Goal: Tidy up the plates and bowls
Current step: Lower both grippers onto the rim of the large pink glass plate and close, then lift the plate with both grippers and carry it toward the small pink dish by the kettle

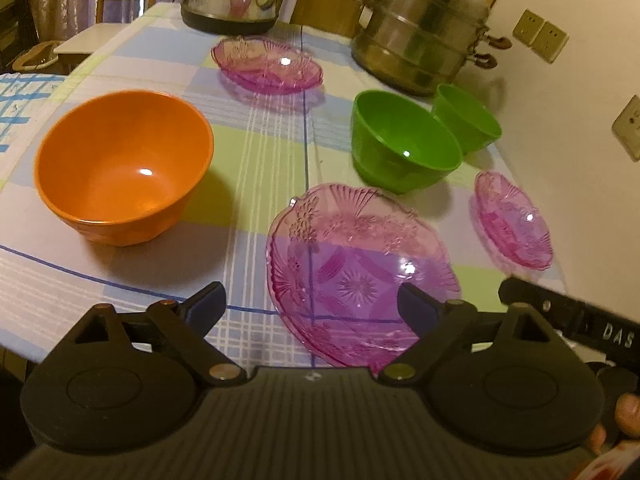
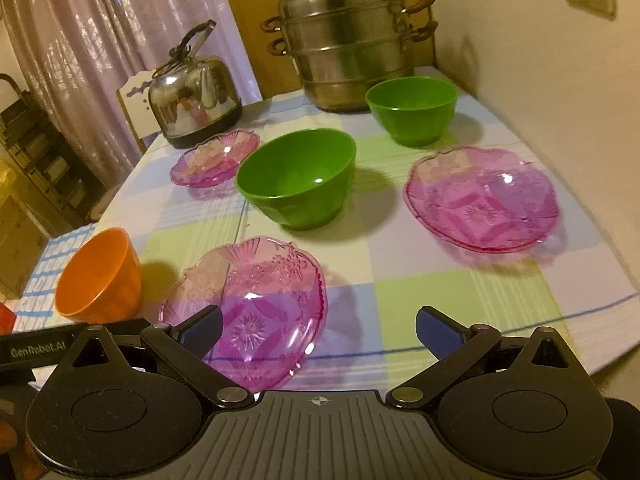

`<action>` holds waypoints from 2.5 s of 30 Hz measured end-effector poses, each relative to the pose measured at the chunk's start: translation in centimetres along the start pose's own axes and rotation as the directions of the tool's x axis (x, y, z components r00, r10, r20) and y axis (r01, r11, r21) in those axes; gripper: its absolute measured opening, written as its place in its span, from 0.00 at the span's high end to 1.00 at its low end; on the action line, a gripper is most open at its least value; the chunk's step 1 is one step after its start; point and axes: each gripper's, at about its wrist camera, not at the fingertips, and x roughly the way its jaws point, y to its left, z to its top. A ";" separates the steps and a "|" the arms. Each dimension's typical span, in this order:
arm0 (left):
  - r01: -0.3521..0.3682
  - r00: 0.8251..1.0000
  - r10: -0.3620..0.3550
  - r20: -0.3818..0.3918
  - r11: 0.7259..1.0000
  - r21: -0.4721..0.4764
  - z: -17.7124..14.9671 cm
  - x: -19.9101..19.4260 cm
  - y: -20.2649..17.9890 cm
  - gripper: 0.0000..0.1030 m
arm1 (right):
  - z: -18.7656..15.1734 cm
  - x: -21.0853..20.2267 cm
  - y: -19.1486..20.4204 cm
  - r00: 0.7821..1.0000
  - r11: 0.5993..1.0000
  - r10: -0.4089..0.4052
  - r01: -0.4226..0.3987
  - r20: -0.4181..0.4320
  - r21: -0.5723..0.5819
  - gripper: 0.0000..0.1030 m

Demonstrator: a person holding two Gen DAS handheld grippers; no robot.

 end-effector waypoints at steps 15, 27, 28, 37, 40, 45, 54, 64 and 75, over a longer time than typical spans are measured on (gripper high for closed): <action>-0.011 1.000 0.010 -0.025 1.000 -0.021 0.7 4.6 1.0 0.50 | 0.0 6.5 -1.0 0.997 1.000 0.002 -0.002 -0.077 -0.003 0.46; -0.032 0.999 0.031 -0.023 0.999 -0.026 0.7 5.6 1.6 0.72 | -0.2 8.2 -0.9 0.993 0.999 0.030 -0.032 -0.110 -0.012 0.78; -0.035 0.999 0.035 -0.023 0.999 -0.026 0.6 5.7 1.6 0.74 | -0.3 8.2 -0.9 0.993 0.999 0.030 -0.032 -0.112 -0.012 0.80; -0.056 0.998 0.056 -0.017 0.998 -0.007 0.5 5.5 1.6 0.90 | -0.3 8.2 -0.7 0.993 0.999 0.025 -0.027 -0.116 -0.017 0.90; -0.060 0.998 0.060 -0.013 0.998 -0.001 0.6 5.1 1.4 0.90 | -0.1 7.9 -0.5 0.993 0.999 0.027 -0.029 -0.111 -0.020 0.90; -0.055 0.998 0.055 0.001 0.998 0.021 1.1 3.7 0.8 0.90 | 0.1 7.0 -0.3 0.994 0.999 0.025 -0.027 -0.102 -0.021 0.90; -0.039 0.999 0.038 0.039 0.999 0.025 4.1 -0.2 0.1 0.90 | 2.5 3.4 1.6 0.999 0.999 0.030 -0.031 -0.037 -0.038 0.90; -0.044 0.990 0.038 0.138 0.998 0.036 12.2 -3.9 0.7 0.90 | 9.1 2.4 6.0 0.997 0.995 0.068 -0.066 0.032 -0.070 0.90; -0.080 0.982 0.071 0.173 0.996 0.047 22.6 -0.8 3.3 0.90 | 17.1 8.2 9.5 0.992 0.991 0.122 -0.120 0.040 -0.051 0.90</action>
